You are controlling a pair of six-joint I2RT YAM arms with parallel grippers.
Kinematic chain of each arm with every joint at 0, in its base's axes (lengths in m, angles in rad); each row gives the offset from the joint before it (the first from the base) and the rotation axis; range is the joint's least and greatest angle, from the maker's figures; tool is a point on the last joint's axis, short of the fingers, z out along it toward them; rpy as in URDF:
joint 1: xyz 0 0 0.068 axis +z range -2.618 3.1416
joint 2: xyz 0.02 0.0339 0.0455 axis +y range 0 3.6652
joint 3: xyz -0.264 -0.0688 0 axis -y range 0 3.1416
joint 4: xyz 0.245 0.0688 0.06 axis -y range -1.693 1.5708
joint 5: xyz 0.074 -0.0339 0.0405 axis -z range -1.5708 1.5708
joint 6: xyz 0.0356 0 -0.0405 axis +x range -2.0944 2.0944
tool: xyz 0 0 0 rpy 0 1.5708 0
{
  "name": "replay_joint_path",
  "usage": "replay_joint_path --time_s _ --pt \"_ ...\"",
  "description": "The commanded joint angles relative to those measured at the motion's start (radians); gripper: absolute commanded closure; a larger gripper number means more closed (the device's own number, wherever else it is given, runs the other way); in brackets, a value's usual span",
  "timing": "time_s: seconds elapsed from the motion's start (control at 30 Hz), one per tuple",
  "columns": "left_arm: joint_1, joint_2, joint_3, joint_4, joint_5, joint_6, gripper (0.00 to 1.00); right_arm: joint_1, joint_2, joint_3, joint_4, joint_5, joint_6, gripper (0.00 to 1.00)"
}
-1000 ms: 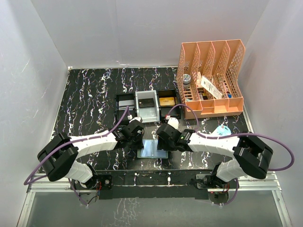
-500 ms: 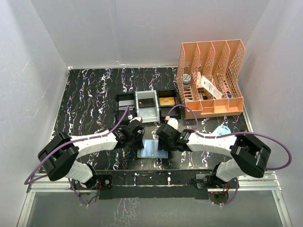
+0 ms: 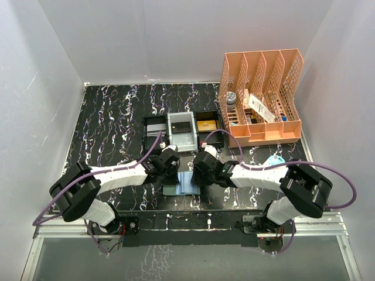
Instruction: Take the credit cards out of the card holder
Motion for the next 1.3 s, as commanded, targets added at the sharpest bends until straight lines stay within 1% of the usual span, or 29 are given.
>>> replay_joint_path --time_s 0.0,0.17,0.27,0.37,0.5,0.6,0.67,0.7,0.73,0.83,0.87,0.9,0.97,1.0,1.07,1.13,1.17,1.2,1.27 --pt "-0.019 0.013 0.017 -0.006 0.015 0.002 1.0 0.021 0.033 -0.027 0.138 -0.112 0.04 0.77" --pt "-0.019 0.006 0.017 -0.007 0.012 0.002 1.0 0.021 -0.005 -0.038 0.199 -0.146 0.037 0.88" --pt "-0.02 0.011 0.021 -0.007 0.014 0.002 1.0 0.021 -0.027 -0.046 0.238 -0.168 0.044 0.89" --pt "-0.02 0.011 0.024 -0.017 0.009 0.002 1.0 0.021 -0.021 -0.025 0.192 -0.138 0.045 0.89" --pt "-0.02 -0.011 0.031 -0.059 -0.026 0.001 1.0 0.021 -0.007 0.012 0.041 -0.027 0.047 0.84" --pt "-0.02 -0.051 0.042 -0.13 -0.089 -0.006 1.0 0.021 -0.033 0.029 -0.09 0.098 0.052 0.77" --pt "-0.021 -0.084 0.049 -0.179 -0.123 -0.004 1.0 0.016 -0.064 0.033 -0.142 0.151 0.044 0.73" --pt "-0.02 -0.109 0.053 -0.204 -0.139 -0.002 0.93 0.012 -0.084 0.036 -0.158 0.163 0.034 0.72" --pt "-0.02 -0.126 0.06 -0.233 -0.156 0.002 0.89 0.009 -0.103 0.041 -0.168 0.17 0.019 0.71" --pt "-0.02 -0.177 0.088 -0.323 -0.223 0.011 0.81 0.004 -0.161 0.065 -0.181 0.186 -0.028 0.67" --pt "-0.02 -0.192 0.099 -0.352 -0.244 0.012 0.64 0.003 -0.19 0.076 -0.186 0.195 -0.047 0.65" --pt "-0.02 -0.206 0.109 -0.373 -0.259 0.013 0.56 0.003 -0.212 0.087 -0.187 0.2 -0.058 0.59" --pt "-0.02 -0.237 0.123 -0.397 -0.283 0.018 0.45 0.0 -0.255 0.109 -0.188 0.204 -0.114 0.51" --pt "-0.021 -0.251 0.131 -0.412 -0.296 0.017 0.36 -0.001 -0.278 0.124 -0.192 0.214 -0.133 0.47" --pt "-0.02 -0.286 0.153 -0.453 -0.328 0.015 0.18 -0.005 -0.321 0.153 -0.206 0.26 -0.167 0.37" --pt "-0.019 -0.323 0.179 -0.484 -0.37 0.023 0.05 -0.008 -0.357 0.18 -0.234 0.346 -0.201 0.25" --pt "-0.017 -0.342 0.193 -0.497 -0.398 0.036 0.02 -0.009 -0.376 0.191 -0.244 0.392 -0.221 0.2" --pt "-0.015 -0.366 0.207 -0.508 -0.42 0.051 0.01 -0.011 -0.394 0.198 -0.248 0.436 -0.247 0.16" --pt "0.008 -0.413 0.235 -0.53 -0.453 0.09 0.01 -0.013 -0.433 0.202 -0.236 0.525 -0.32 0.11"
